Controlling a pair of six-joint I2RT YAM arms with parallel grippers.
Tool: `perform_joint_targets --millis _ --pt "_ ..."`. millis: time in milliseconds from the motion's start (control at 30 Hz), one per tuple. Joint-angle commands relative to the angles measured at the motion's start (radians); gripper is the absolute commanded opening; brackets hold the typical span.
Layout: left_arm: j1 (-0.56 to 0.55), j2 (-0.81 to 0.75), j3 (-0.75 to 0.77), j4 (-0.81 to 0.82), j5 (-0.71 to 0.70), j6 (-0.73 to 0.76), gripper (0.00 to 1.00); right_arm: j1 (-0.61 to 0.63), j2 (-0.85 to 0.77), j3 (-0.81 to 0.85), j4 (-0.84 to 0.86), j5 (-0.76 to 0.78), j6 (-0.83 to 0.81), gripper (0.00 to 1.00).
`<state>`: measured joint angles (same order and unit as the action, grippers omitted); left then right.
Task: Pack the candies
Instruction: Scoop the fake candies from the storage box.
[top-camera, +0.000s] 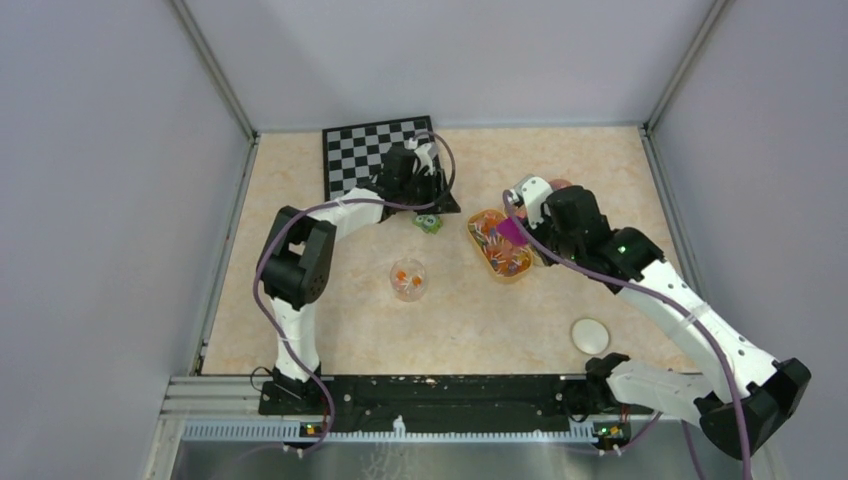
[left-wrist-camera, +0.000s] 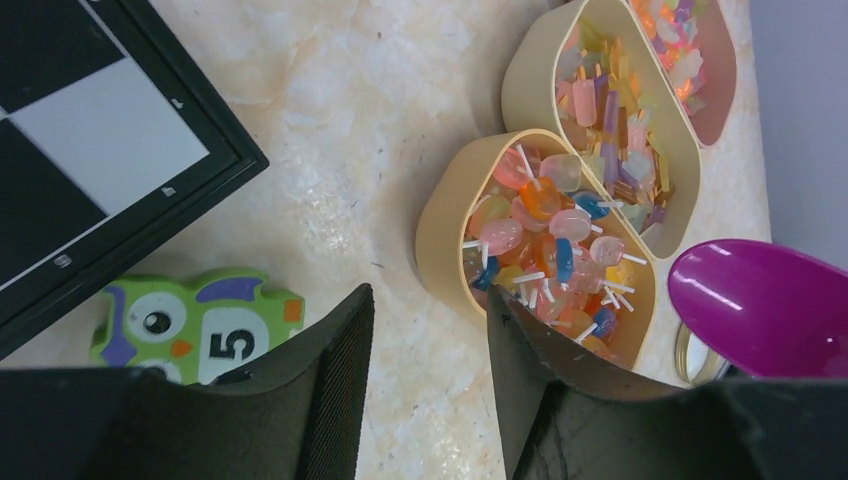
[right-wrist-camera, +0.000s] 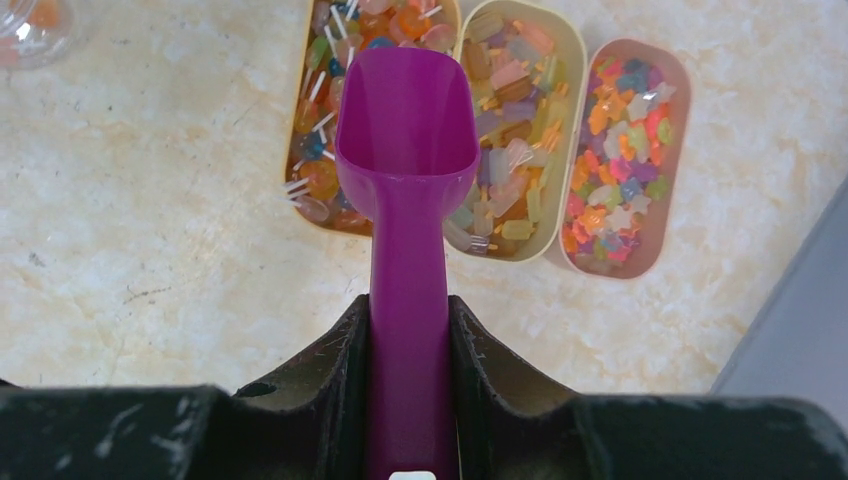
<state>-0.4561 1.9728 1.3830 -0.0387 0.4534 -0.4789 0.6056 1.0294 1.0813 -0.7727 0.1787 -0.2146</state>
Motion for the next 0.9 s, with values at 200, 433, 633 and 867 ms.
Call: perform_joint_targets --millis 200,433,633,867 --pt "-0.003 0.135 0.081 0.164 0.179 -0.034 0.48 -0.069 0.086 -0.005 -0.049 -0.093 -0.014 0.0" --pt "-0.004 0.192 0.126 0.14 0.206 -0.023 0.44 -0.084 0.111 -0.029 -0.016 -0.107 -0.032 0.0" --pt "-0.004 0.225 0.145 0.138 0.242 -0.038 0.41 -0.095 0.104 -0.096 0.068 -0.125 -0.042 0.0" --pt "-0.005 0.233 0.146 0.132 0.253 -0.039 0.38 -0.098 0.098 -0.136 0.11 -0.148 -0.057 0.0"
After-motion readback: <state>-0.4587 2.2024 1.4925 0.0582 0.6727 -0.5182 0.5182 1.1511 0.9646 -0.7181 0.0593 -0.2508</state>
